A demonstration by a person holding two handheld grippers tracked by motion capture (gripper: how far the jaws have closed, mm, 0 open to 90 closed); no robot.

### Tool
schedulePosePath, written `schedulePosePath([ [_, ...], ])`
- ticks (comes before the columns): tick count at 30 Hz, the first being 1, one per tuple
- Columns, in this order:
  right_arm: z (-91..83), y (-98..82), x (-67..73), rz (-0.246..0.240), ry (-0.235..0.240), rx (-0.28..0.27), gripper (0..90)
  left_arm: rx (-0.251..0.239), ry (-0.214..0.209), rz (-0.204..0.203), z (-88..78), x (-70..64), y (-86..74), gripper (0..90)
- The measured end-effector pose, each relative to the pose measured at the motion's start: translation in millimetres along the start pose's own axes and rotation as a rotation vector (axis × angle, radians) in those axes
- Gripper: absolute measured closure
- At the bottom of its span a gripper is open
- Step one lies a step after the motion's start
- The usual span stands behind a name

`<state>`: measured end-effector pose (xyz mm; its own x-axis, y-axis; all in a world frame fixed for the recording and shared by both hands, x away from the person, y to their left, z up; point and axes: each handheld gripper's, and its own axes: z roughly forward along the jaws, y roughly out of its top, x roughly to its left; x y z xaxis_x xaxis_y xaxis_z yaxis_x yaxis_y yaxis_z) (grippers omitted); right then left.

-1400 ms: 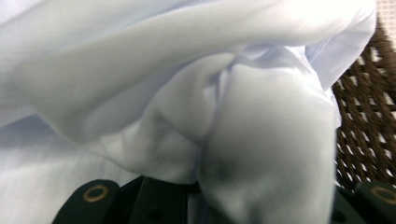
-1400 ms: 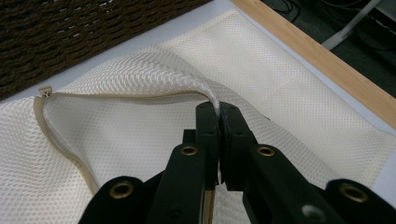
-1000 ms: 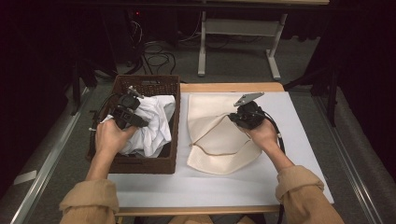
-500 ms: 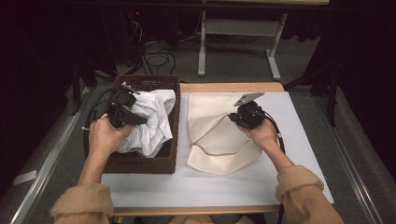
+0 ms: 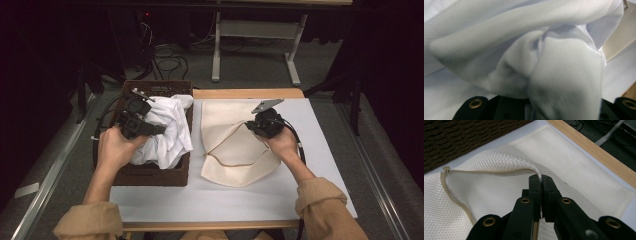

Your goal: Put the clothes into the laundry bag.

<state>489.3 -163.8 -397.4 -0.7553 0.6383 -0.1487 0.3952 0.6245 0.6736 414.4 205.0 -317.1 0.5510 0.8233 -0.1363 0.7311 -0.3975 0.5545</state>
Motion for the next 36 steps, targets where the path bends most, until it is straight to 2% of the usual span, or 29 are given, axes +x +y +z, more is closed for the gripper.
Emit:
schedulePosePath([
  [10, 0.1, 0.0, -1.1, -0.003, -0.003, -0.004, 88.0, -0.015, -0.032, 0.049, -6.1, -18.8, 3.2, 74.6],
  [15, 0.5, 0.1, -1.4, -0.001, -0.002, 0.0, 88.0, -0.02, -0.045, 0.088, -10.0, -30.8, 4.1, 74.5],
  [23, 1.3, 0.6, -1.6, 0.003, -0.001, 0.0, 88.0, -0.05, -0.091, 0.15, -16.8, -53.4, 5.5, 74.5],
  [36, 2.5, 1.2, -2.5, 0.007, -0.008, -0.005, 88.0, -0.022, -0.117, 0.249, -15.5, -86.5, 6.4, 74.4],
])
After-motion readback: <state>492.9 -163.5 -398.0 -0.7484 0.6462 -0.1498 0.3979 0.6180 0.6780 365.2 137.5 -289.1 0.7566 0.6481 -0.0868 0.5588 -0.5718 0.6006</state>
